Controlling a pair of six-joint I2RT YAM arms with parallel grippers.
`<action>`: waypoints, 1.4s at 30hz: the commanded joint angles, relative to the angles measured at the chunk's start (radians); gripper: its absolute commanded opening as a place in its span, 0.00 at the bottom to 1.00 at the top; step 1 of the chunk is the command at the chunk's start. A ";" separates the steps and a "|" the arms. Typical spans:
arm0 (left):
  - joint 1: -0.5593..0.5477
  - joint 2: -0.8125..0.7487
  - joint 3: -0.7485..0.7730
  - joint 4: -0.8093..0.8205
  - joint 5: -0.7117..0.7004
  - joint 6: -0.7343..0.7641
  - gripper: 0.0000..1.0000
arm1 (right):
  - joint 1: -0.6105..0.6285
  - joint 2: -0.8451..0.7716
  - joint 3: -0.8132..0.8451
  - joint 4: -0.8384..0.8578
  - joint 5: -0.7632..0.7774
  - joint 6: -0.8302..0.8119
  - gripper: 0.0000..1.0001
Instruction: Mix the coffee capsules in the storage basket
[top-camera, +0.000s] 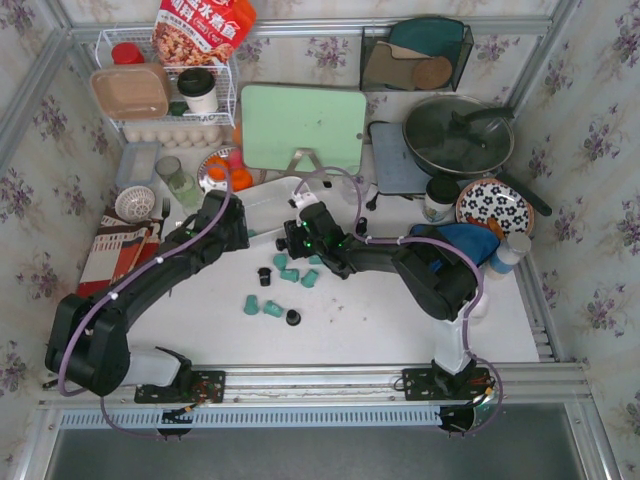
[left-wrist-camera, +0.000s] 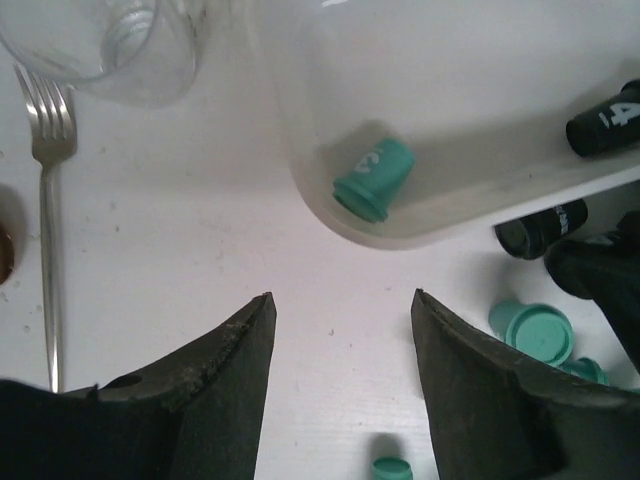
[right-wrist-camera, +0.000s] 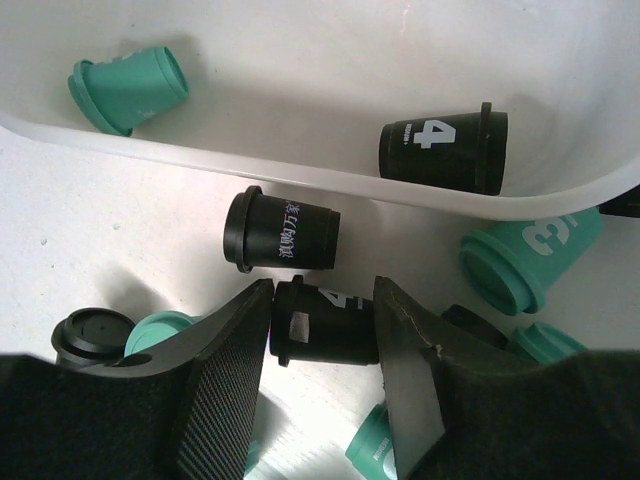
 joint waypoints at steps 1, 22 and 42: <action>0.001 -0.028 -0.030 -0.024 0.040 -0.028 0.59 | 0.004 0.001 0.007 -0.007 0.008 -0.005 0.53; 0.001 -0.075 -0.090 0.015 0.013 0.001 0.59 | 0.025 -0.008 -0.024 -0.075 0.085 0.058 0.41; 0.001 0.006 -0.088 0.047 0.028 -0.006 0.58 | 0.025 -0.173 0.032 -0.101 0.088 0.024 0.20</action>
